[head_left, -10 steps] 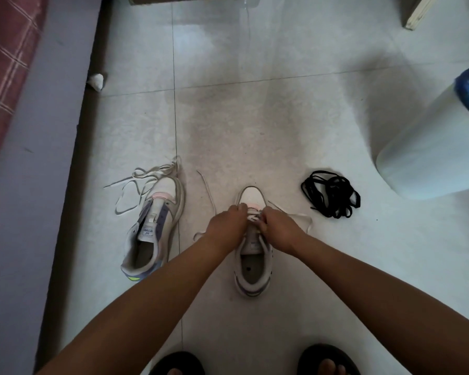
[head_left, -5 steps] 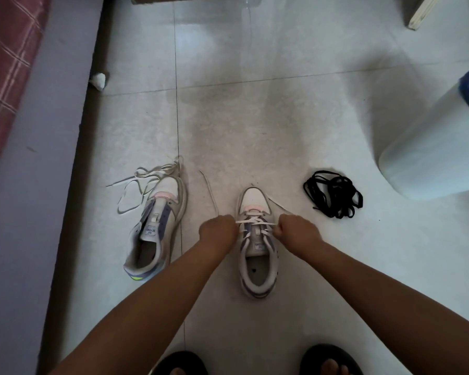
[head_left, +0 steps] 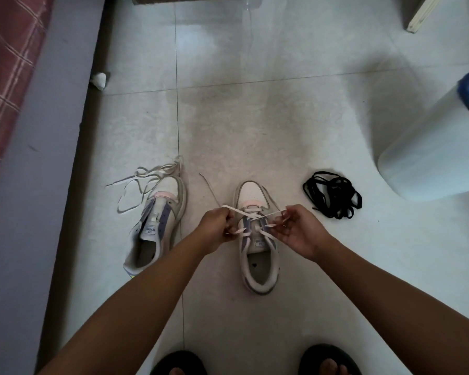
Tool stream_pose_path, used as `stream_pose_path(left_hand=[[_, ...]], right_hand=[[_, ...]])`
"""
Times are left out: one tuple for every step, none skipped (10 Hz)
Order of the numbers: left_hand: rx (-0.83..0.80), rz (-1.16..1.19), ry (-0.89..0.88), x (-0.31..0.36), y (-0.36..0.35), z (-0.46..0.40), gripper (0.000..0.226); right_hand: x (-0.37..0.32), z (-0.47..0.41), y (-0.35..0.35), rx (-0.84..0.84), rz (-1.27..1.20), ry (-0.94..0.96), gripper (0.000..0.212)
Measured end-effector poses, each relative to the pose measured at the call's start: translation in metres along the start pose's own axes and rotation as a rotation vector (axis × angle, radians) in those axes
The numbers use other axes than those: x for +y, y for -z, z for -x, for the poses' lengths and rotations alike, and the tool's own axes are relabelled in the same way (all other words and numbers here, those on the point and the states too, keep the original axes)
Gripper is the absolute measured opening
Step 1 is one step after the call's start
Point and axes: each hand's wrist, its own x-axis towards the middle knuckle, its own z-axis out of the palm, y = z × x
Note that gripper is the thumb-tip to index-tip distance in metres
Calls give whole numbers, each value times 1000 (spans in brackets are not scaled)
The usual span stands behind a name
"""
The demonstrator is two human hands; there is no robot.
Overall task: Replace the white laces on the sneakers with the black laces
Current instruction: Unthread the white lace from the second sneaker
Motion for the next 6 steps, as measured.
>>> stream_pose_path(left_hand=[[98, -863, -235, 4, 16, -6, 28], [185, -1806, -527, 3, 33, -13, 26], [258, -1472, -472, -1, 29, -12, 24], [231, -42, -73, 2, 13, -12, 29], [135, 401, 101, 3, 5, -8, 29], [129, 89, 6, 12, 18, -8, 31]], right_hand=[[2, -1, 8, -4, 67, 41, 25], [-5, -6, 25, 275, 849, 318, 19], [-5, -9, 30, 418, 1140, 452, 15], [-3, -11, 24, 441, 460, 287, 16], [-3, -9, 20, 246, 25, 103, 36], [-11, -4, 20, 250, 192, 148, 44]])
